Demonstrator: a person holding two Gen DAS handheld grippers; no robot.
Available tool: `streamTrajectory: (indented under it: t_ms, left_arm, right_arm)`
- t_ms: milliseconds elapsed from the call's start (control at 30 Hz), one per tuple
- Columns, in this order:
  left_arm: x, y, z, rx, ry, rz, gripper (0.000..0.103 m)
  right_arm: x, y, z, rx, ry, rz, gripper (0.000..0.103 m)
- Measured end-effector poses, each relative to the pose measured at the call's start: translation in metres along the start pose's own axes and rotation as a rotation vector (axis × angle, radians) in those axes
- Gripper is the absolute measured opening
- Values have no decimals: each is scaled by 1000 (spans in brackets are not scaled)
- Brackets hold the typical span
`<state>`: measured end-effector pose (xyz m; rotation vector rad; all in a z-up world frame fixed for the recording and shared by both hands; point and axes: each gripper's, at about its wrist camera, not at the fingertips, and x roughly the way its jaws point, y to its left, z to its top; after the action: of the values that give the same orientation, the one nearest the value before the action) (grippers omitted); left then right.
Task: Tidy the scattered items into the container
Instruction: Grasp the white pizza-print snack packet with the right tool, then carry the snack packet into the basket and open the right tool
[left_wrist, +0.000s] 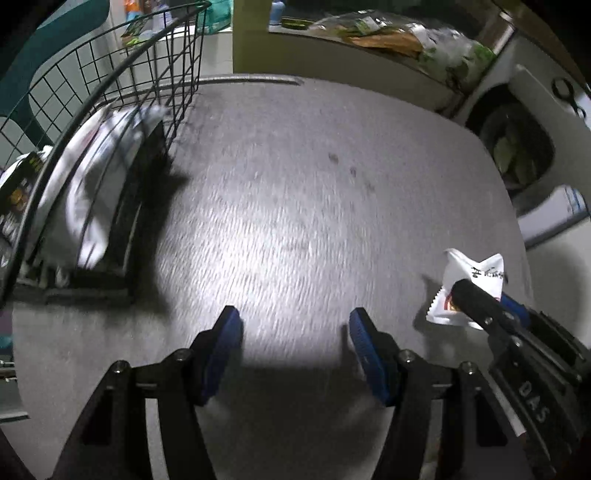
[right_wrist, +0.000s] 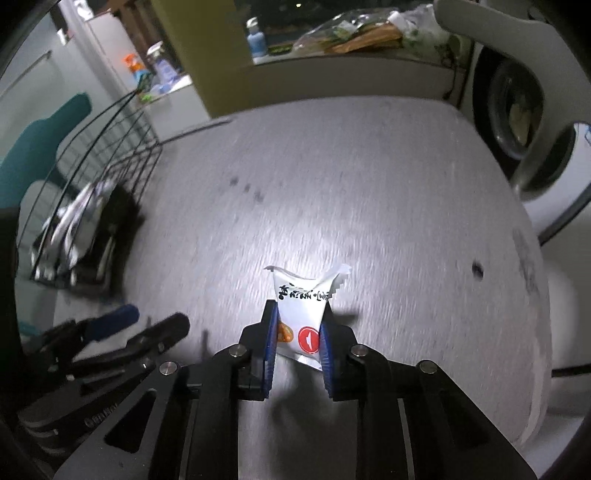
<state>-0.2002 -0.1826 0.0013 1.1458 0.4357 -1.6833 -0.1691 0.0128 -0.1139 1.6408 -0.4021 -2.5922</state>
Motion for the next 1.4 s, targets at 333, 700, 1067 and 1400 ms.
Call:
streamTrajectory:
  t_ms: [333,700,1067,1400]
  left_arm:
    - [-6,21,-34,41,6,-24,67]
    - [-95,28,-29,86,-156,-135,67]
    - [-186,134,-4,-37,-464,-55,67]
    - [-155,213,3,-140,-396,-35,67]
  right_arm:
    - [-15,15,-30,-15,-5,21,21]
    - [-100,60,18,-79,-195,59,21]
    - [-103,203,70,-298,-273,193,21]
    - [-43,256,70,-362,-197,184,21]
